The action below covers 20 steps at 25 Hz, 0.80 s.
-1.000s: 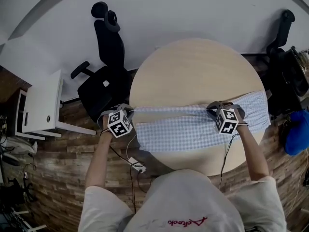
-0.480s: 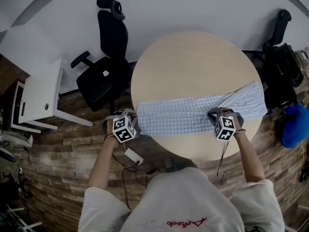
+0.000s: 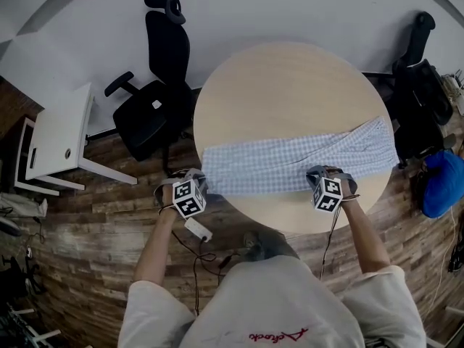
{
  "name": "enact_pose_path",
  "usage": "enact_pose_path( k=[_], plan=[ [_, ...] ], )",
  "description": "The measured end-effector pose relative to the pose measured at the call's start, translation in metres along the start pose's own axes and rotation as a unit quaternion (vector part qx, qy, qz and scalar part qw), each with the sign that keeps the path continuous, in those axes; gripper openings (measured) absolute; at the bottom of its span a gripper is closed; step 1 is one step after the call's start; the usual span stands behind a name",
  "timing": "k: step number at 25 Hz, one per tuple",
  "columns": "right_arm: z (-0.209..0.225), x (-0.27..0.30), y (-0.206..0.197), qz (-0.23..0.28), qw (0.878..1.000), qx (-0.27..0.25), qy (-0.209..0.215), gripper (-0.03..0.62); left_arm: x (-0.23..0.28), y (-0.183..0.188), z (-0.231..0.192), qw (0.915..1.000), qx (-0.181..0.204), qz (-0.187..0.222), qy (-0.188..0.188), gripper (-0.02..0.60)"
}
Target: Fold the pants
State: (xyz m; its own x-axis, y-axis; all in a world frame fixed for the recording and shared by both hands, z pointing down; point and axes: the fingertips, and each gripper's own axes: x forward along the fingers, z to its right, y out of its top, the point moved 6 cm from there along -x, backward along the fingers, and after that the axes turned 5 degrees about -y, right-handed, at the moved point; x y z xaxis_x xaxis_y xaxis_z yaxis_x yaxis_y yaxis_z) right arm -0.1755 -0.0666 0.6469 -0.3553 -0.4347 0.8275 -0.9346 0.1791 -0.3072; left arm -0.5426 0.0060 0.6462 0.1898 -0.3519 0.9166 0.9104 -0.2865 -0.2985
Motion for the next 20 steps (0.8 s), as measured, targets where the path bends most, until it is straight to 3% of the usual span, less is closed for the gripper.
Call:
enact_pose_path(
  k=[4, 7, 12, 20],
  plan=[
    [0.007, 0.020, -0.011, -0.018, 1.000, -0.001, -0.004, 0.054, -0.005, 0.003, 0.003, 1.0000, 0.001, 0.001, 0.005, 0.043],
    [0.017, 0.036, -0.010, -0.023, 1.000, -0.017, -0.008, 0.109, -0.009, -0.001, 0.009, 1.0000, 0.006, -0.002, 0.007, 0.043],
    [0.031, 0.054, -0.009, -0.036, 0.998, -0.048, 0.004, 0.110, -0.013, -0.002, 0.028, 0.9999, 0.014, 0.001, 0.006, 0.043],
    [0.030, 0.062, -0.002, -0.035, 0.994, -0.091, 0.041, 0.109, 0.027, -0.024, 0.064, 0.9981, 0.026, -0.026, -0.049, 0.043]
  ],
)
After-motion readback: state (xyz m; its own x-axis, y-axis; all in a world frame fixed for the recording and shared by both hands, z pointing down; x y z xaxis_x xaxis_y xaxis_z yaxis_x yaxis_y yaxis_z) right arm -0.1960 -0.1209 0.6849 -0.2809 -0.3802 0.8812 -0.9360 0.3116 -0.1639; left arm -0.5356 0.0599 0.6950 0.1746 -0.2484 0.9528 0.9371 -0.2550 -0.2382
